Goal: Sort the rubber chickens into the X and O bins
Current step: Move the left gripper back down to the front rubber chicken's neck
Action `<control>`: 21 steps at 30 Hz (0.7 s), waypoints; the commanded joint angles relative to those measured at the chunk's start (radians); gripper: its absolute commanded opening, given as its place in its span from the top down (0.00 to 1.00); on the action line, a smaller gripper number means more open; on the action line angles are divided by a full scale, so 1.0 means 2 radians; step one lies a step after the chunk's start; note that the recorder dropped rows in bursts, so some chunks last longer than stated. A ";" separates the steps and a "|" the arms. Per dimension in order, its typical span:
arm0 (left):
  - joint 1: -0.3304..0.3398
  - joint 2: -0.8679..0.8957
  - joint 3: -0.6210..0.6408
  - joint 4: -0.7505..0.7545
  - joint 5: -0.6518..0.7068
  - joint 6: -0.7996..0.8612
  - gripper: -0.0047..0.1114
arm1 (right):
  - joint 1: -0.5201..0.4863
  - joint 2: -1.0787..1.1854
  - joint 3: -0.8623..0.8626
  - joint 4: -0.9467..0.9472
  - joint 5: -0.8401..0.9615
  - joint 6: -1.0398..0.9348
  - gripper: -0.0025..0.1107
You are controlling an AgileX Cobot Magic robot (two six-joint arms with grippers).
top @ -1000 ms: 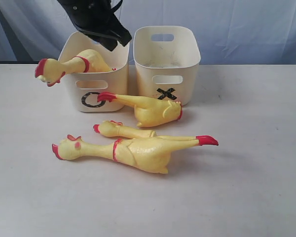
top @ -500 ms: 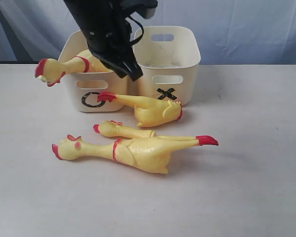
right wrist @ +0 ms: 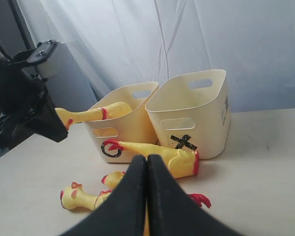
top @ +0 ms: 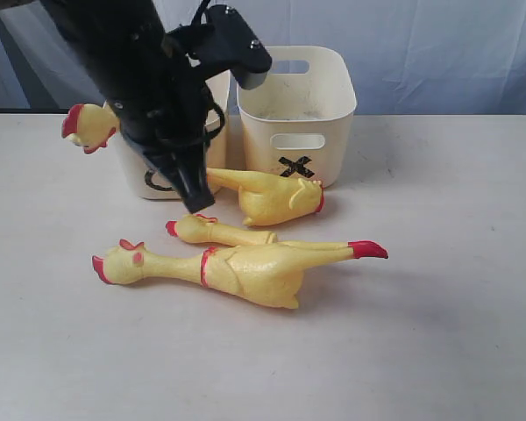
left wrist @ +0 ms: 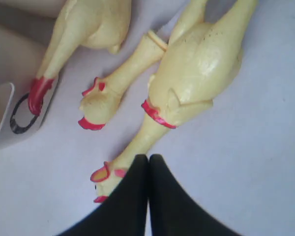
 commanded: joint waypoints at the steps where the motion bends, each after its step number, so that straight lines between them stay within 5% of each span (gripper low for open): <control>1: -0.004 -0.033 0.057 0.007 -0.009 0.019 0.96 | 0.001 0.002 -0.003 0.000 -0.002 -0.003 0.99; 13: -0.004 -0.064 0.254 0.055 -0.148 0.180 0.96 | 0.017 0.002 -0.003 0.000 0.001 -0.003 0.99; 21: -0.004 -0.064 0.327 0.135 -0.299 0.198 0.89 | 0.017 0.002 -0.003 0.000 0.001 -0.003 0.99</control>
